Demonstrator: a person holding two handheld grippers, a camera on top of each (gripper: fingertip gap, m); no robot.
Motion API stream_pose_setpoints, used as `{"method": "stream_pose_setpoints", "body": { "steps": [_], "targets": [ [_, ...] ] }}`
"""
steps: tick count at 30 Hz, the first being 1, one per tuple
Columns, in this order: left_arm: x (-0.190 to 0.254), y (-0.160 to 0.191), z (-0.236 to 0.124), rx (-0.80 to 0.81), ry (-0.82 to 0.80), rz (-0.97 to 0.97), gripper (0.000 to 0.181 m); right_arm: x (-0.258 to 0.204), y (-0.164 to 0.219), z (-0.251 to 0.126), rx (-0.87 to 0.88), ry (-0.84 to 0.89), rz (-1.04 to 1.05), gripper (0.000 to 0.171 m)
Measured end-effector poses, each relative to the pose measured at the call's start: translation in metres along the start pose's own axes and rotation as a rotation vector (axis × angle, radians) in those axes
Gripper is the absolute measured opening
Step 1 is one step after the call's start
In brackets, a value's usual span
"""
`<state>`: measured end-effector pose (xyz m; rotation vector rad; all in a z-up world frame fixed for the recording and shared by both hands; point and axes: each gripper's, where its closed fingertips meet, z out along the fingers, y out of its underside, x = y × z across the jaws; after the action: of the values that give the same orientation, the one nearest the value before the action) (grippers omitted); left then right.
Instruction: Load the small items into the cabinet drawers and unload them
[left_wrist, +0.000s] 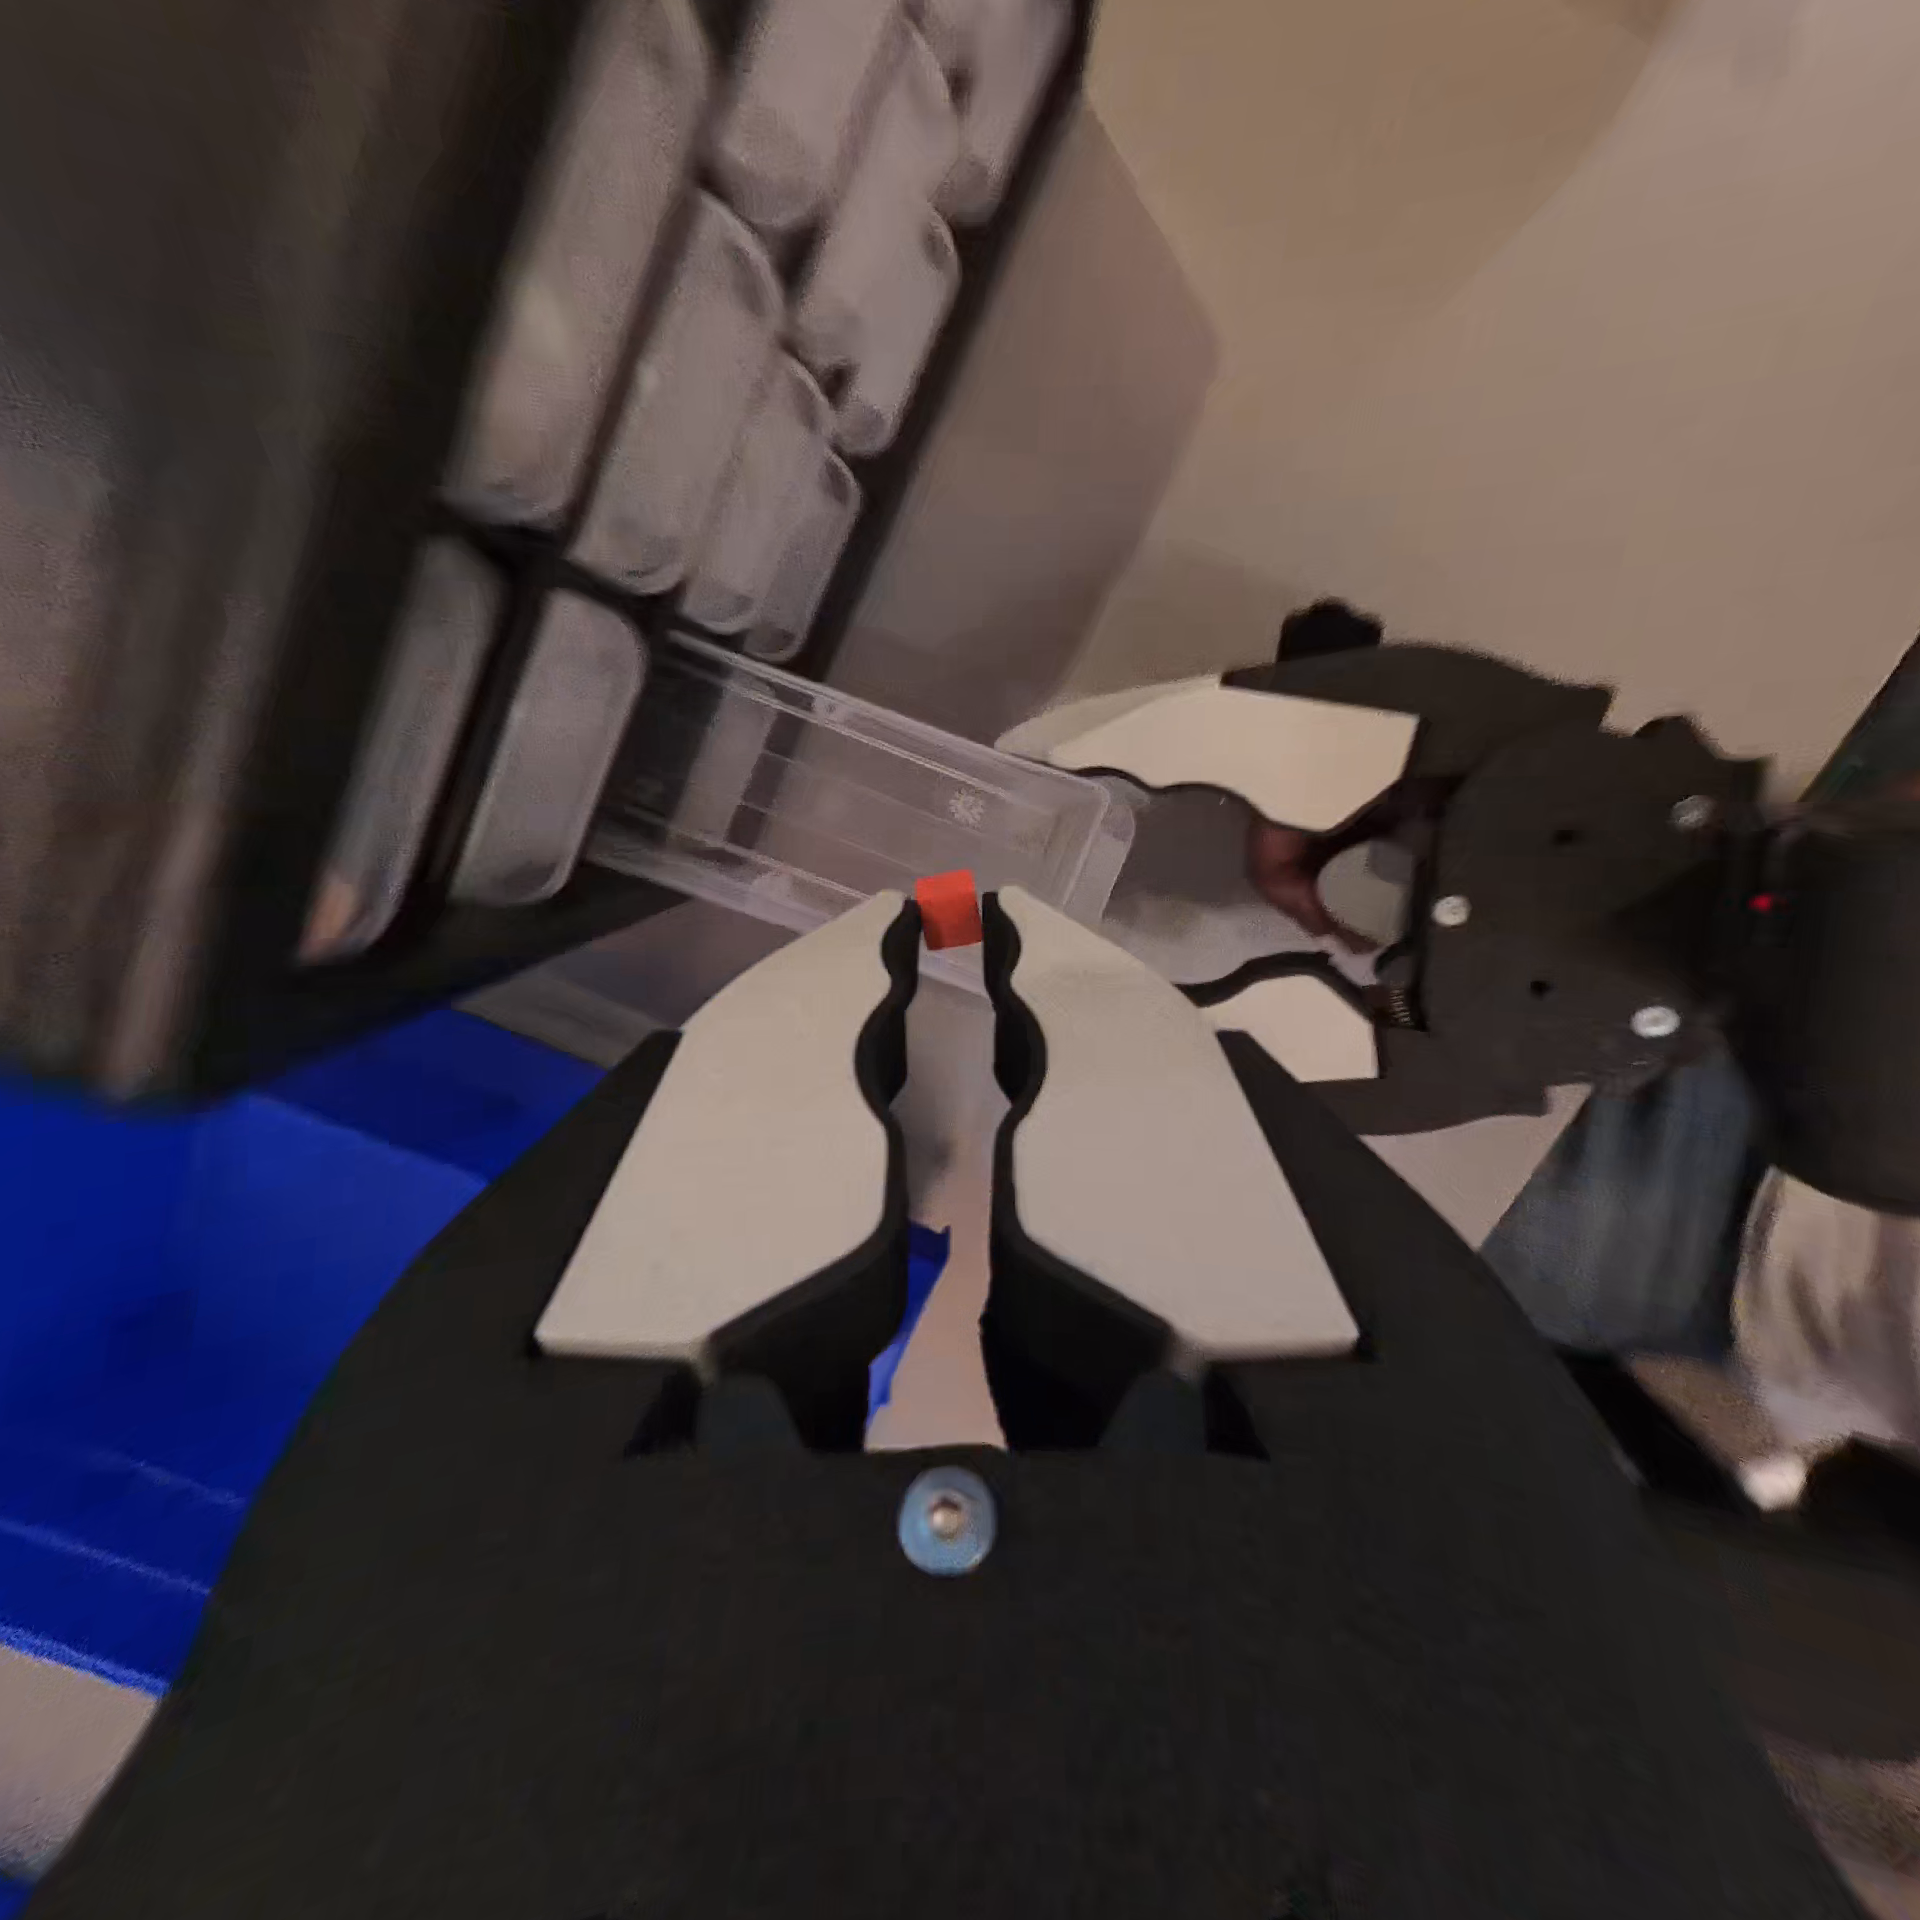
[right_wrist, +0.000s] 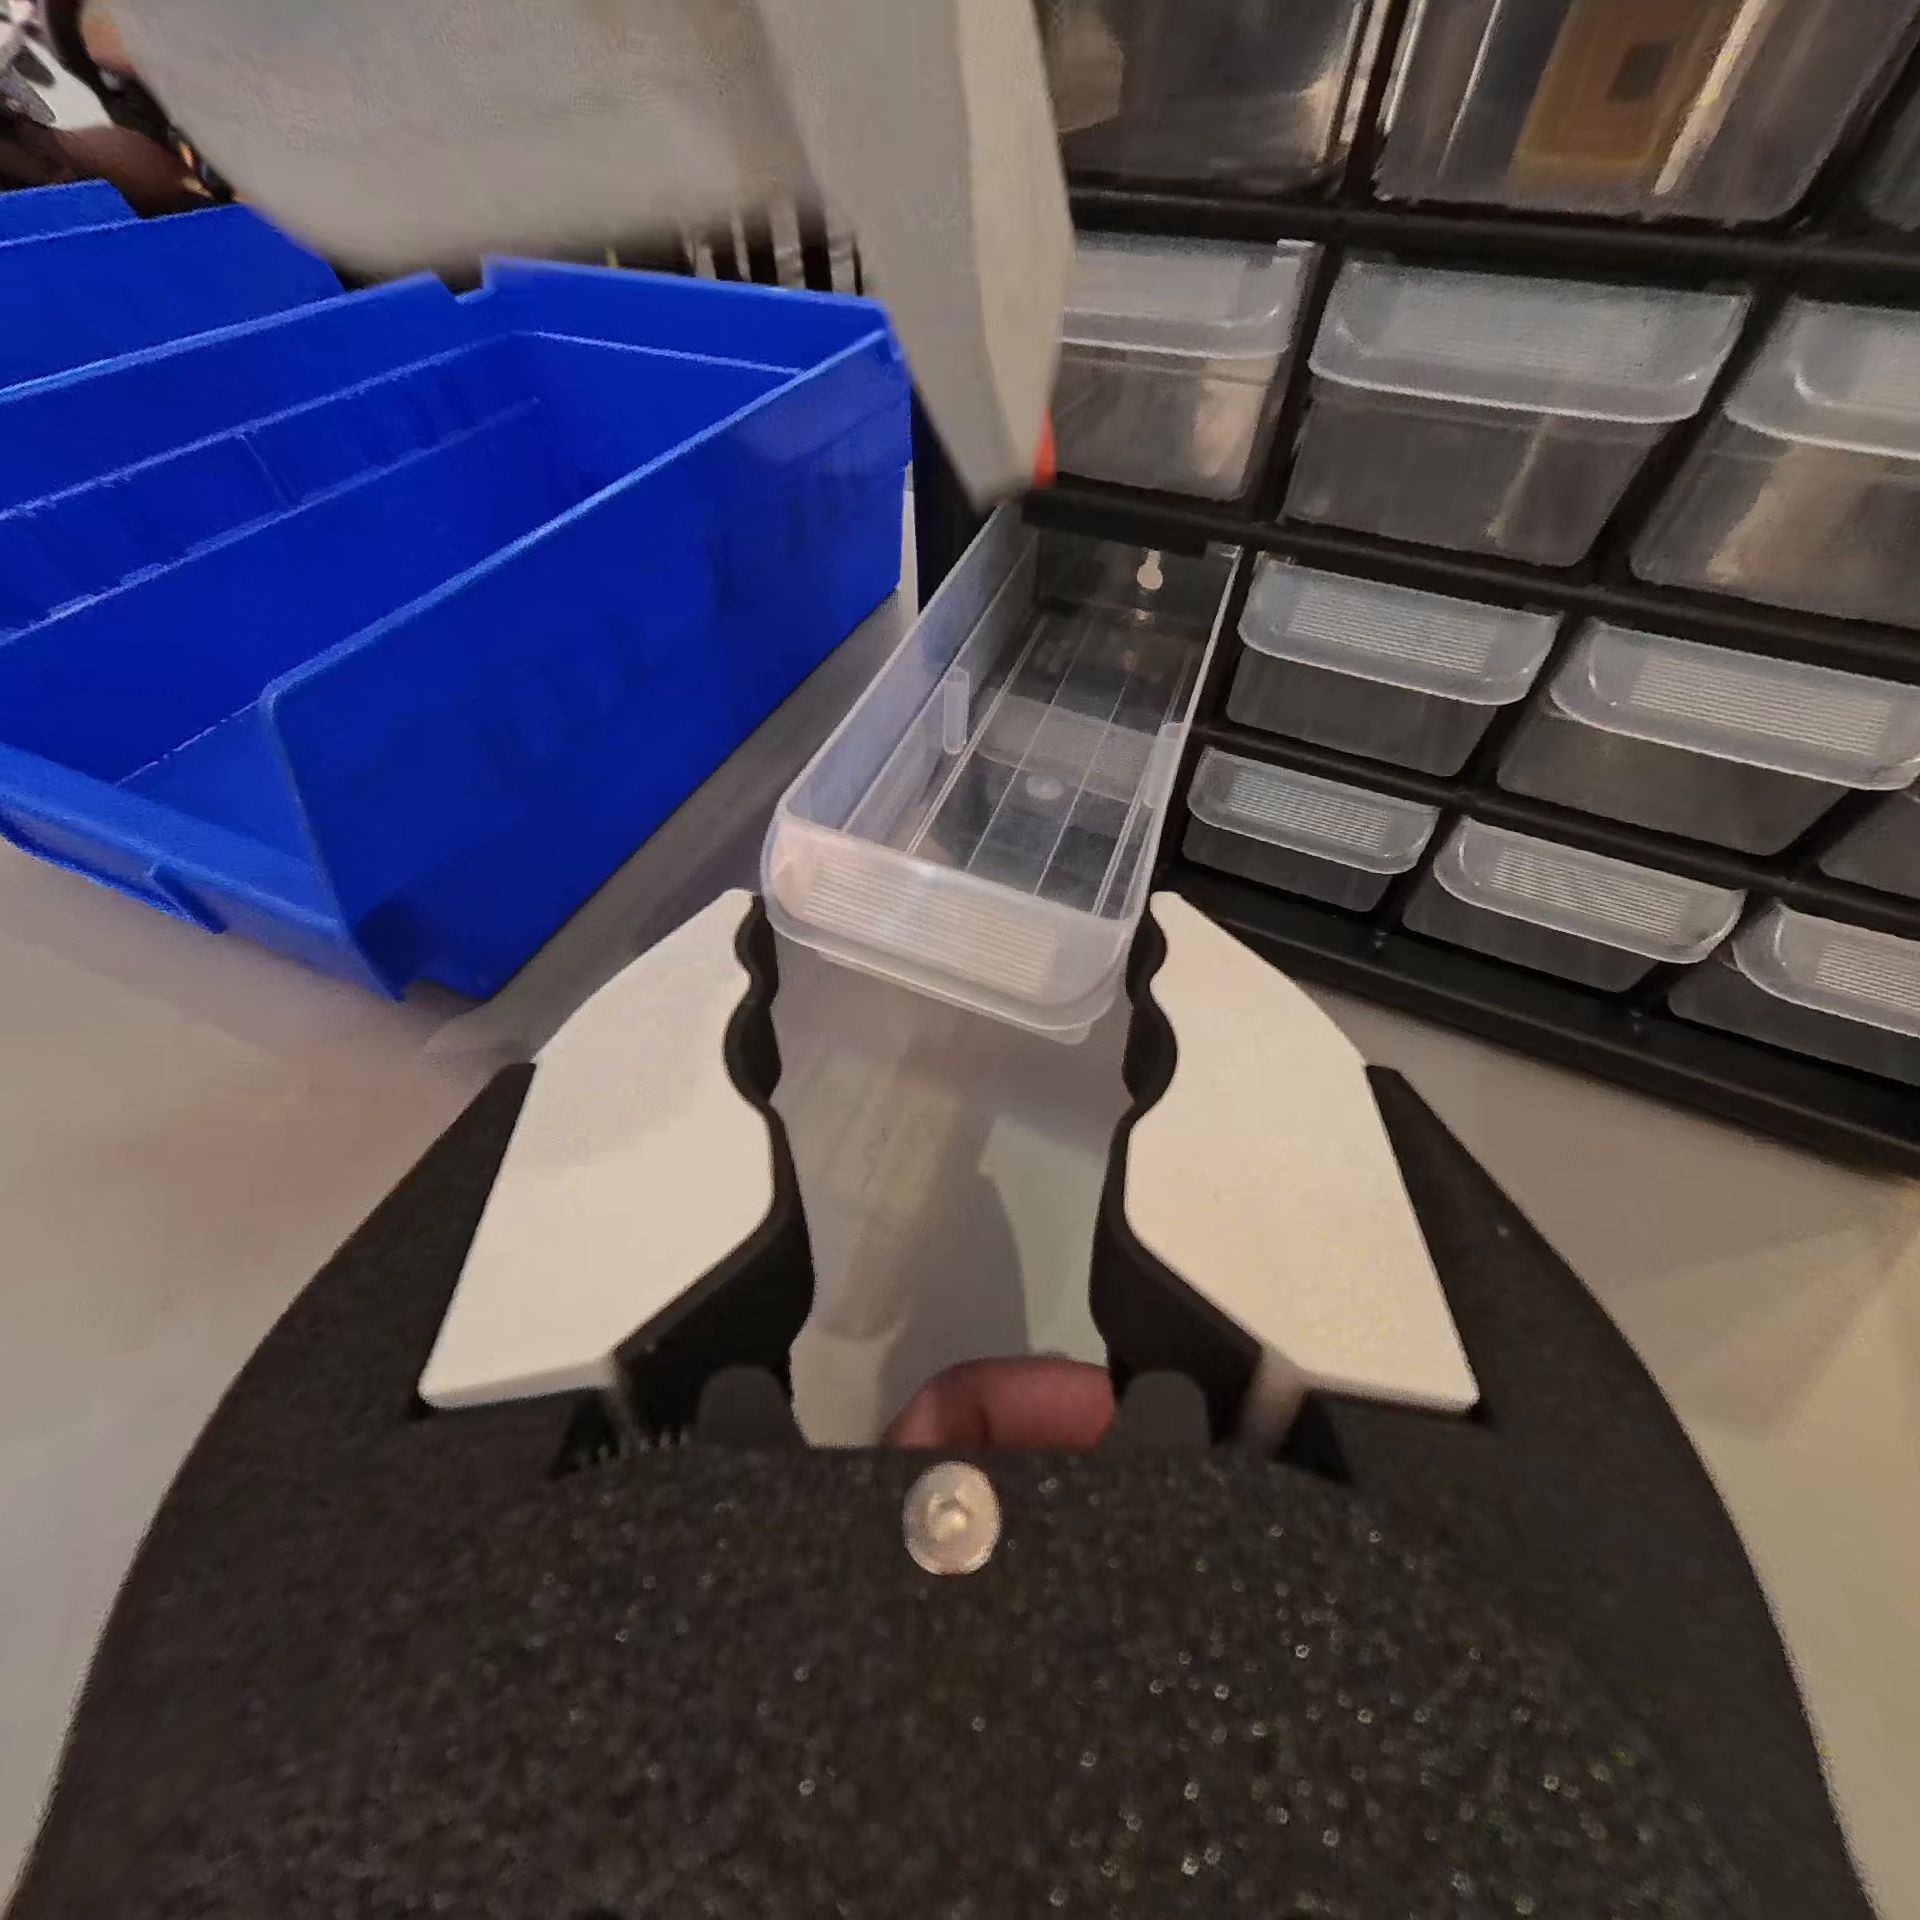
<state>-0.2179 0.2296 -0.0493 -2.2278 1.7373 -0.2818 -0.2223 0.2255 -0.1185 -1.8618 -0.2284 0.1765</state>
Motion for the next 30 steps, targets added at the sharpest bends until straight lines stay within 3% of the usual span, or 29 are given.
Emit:
{"method": "stream_pose_setpoints", "body": {
  "steps": [5,17,22,26,30],
  "targets": [
    [-0.007,0.007,0.045,-0.207,-0.022,0.199,0.011,0.000,0.000,-0.001,0.000,-0.006,0.002,0.065],
    [-0.018,0.024,0.076,-0.435,-0.003,0.213,0.011,-0.001,0.002,-0.001,-0.009,-0.002,-0.011,0.065],
    [-0.018,0.025,0.077,-0.474,-0.018,0.202,0.011,-0.001,0.002,-0.001,-0.010,-0.001,-0.014,0.065],
    [-0.021,0.025,0.074,-0.478,-0.065,0.193,0.023,-0.001,0.003,0.000,-0.011,-0.001,-0.017,0.065],
    [-0.026,0.017,0.045,-0.331,-0.146,0.120,0.023,-0.001,0.003,0.000,-0.010,0.000,-0.020,0.065]
  ]
}}
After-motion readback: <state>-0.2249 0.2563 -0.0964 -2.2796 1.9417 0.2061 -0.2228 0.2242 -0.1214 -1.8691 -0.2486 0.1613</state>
